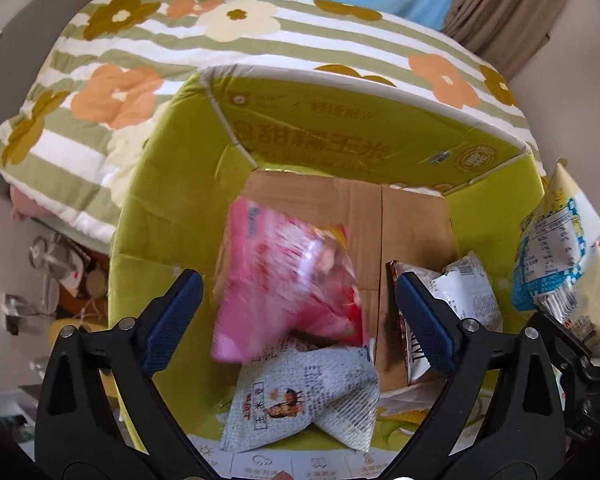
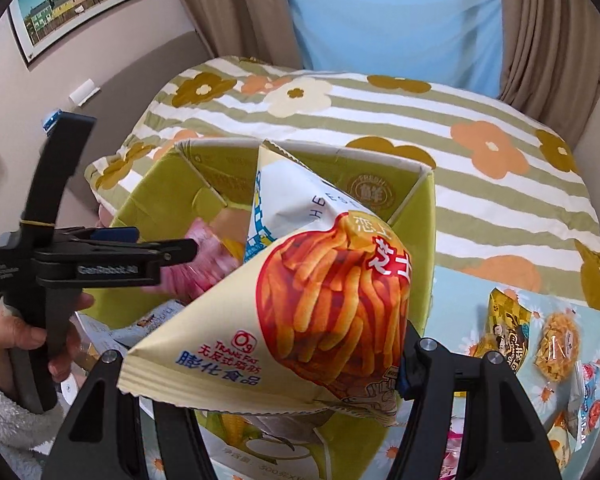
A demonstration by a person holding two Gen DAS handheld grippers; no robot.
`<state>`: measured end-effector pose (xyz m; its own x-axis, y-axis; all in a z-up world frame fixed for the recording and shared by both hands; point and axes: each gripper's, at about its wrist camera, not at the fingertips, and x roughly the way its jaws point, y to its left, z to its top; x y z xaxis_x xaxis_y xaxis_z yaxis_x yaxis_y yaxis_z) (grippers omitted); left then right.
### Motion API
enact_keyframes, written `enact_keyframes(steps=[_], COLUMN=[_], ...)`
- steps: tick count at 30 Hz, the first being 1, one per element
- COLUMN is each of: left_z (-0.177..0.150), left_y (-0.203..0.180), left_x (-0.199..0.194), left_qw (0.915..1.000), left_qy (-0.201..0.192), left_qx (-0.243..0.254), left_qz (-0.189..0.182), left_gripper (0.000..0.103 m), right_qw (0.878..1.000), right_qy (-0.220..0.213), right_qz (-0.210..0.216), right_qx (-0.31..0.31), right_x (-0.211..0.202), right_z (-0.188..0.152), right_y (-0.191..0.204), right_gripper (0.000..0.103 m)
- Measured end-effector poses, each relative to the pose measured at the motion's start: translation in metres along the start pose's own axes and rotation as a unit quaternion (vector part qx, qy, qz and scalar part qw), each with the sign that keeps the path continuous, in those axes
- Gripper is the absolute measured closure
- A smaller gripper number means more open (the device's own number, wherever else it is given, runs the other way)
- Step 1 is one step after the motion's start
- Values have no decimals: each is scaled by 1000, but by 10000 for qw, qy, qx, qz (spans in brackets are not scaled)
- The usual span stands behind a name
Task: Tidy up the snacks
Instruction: 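Carry both bags over the yellow box and open both tools to drop them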
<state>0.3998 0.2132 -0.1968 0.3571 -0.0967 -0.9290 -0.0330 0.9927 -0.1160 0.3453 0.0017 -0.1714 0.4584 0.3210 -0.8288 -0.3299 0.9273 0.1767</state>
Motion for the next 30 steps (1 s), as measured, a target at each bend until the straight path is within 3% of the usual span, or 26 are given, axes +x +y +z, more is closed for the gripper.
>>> enact_keyframes(steps=[11,13,15,16,27,30], left_z=[-21,-27,-33,-37,-63,-66], left_y=[17,20,22,24,38,35], left_x=[-33,-40,-46,-49,-64,-73], left_qw=[9991,9987,9983,9982,9977,9978], left_qy=[-376,-444,-494,-520,-560,-626], left_qx=[-216,-245,-282,-293,-274,-167], left_qz=[-29,-65,-91,-112,-270,-134], left_gripper=[7,7,7,7,7,7], right_qw=[9996,9990,9987,9986,9991,9989], right_qy=[211,207,143,84,-43,-134], right_qz=[-166,-277,-362,-419,-411,-428], right_qx=[-90,-268,-340,-320,26,136], right_x=[13,19,22,22,-5,-16], right_z=[8,11,10,9,-11,-15], right_y=[5,11,14,15,21,23], right_gripper=[40,34,10,8,7,7])
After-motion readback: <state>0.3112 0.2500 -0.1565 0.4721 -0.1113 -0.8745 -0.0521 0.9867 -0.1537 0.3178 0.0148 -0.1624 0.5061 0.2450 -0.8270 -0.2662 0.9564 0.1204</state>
